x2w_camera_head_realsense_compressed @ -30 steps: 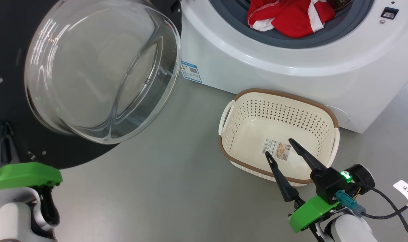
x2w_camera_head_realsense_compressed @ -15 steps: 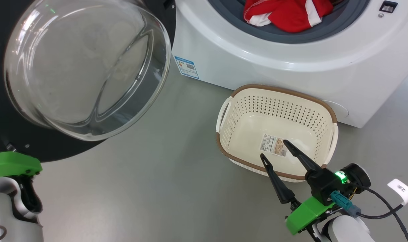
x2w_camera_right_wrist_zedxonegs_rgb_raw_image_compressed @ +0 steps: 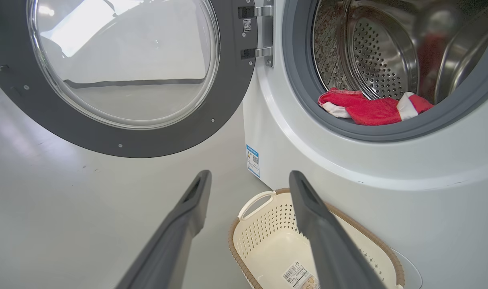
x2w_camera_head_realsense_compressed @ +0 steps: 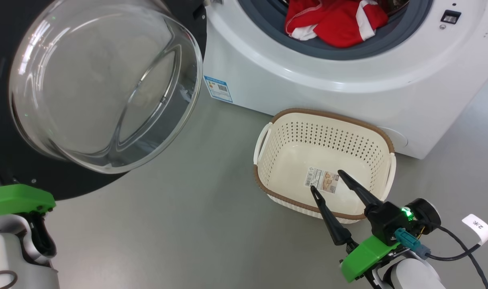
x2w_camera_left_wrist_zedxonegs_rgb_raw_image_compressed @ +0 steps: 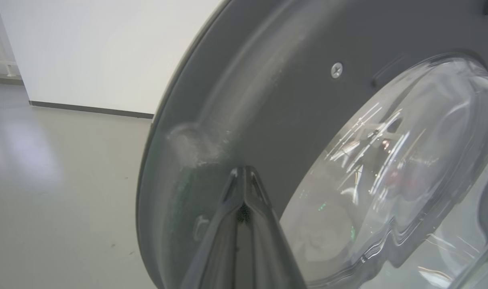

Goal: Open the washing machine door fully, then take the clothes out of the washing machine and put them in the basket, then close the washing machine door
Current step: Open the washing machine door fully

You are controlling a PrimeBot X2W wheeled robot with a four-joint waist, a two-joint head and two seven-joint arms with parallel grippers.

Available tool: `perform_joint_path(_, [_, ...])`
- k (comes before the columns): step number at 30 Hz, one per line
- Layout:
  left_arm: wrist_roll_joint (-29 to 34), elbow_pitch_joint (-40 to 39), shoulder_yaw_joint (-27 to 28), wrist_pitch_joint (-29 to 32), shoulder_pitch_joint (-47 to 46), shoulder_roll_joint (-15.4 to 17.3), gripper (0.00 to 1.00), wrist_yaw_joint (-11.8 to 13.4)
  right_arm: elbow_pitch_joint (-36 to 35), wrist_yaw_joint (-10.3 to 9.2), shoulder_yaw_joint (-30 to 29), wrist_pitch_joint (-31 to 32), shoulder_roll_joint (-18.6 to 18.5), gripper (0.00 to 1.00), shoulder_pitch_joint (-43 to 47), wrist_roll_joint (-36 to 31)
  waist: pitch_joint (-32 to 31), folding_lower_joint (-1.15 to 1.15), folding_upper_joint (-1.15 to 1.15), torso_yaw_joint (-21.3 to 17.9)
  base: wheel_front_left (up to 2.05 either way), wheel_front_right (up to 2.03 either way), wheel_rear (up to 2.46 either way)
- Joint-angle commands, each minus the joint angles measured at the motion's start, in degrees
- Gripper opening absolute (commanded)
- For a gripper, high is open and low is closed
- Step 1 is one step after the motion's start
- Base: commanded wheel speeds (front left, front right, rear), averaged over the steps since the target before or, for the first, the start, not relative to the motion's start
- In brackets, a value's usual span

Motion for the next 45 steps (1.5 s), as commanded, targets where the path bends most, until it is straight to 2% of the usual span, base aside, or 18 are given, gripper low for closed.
perform_joint_path(1, [0.93,-2.26,1.72,-0.44,-0.39,2.42,0.85,-0.43,-0.97,0.02,1.68,-0.61,0.69,1.0,-0.81,0.45,-0.79,0.0,0.0,-0.3,0.0,0.0,0.0])
perform_joint_path(2, [1.32,-2.94,1.69,-0.44,-0.15,2.21,1.0,-0.53,-0.7,0.02,1.73,-0.76,0.81,1.0,-0.79,0.57,-1.11,0.0,0.0,-0.42,0.0,0.0,0.0])
perform_joint_path(13, [2.86,-15.73,-1.57,-0.45,4.62,0.13,1.0,-1.56,2.21,0.02,0.16,-3.01,1.97,1.0,-0.58,1.95,-4.88,0.0,0.0,-3.09,0.0,0.0,0.0])
perform_joint_path(17, [2.99,-21.38,-6.18,-0.45,7.22,-0.11,1.0,-2.93,2.73,0.02,-1.64,-3.51,2.2,1.0,-0.78,2.18,-5.92,0.0,0.0,-4.99,0.0,0.0,0.0])
perform_joint_path(20, [0.6,-25.44,-11.52,-0.43,9.73,-0.17,1.0,-4.47,3.01,0.02,-3.28,-3.76,2.32,1.0,-1.03,2.2,-6.87,0.0,0.0,-7.6,0.0,0.0,0.0])
perform_joint_path(24, [-4.07,-27.13,-15.21,-0.21,11.02,-0.18,1.0,-5.52,3.09,0.02,-4.63,-3.85,2.36,1.0,-1.27,2.27,-7.32,0.0,0.0,-9.74,0.0,0.0,0.0])
perform_joint_path(28, [-3.42,-27.83,-17.91,0.31,12.41,-0.19,1.0,-4.33,1.98,0.02,-5.78,-3.88,2.38,1.0,-1.8,2.86,-7.4,0.0,0.0,-12.92,0.0,0.0,0.0])
perform_joint_path(32, [-3.14,-28.11,-19.72,0.25,13.43,-0.19,1.0,-4.28,0.85,0.02,-6.97,-3.89,2.39,1.0,-2.2,3.25,-7.34,0.0,0.0,-16.33,0.0,0.0,0.0])
perform_joint_path(39, [-5.0,-27.65,-20.01,0.01,15.39,-0.2,1.0,-4.82,-0.73,0.02,-9.57,-3.9,2.39,1.0,-2.32,2.97,-7.41,0.0,0.0,-22.37,0.0,0.0,0.0])
perform_joint_path(45, [-4.13,-27.1,-20.54,-0.11,17.89,0.62,1.0,-5.27,-2.08,0.02,-10.62,-3.9,2.4,1.0,-2.07,3.27,-8.0,0.0,0.0,-27.01,0.0,0.0,0.0])
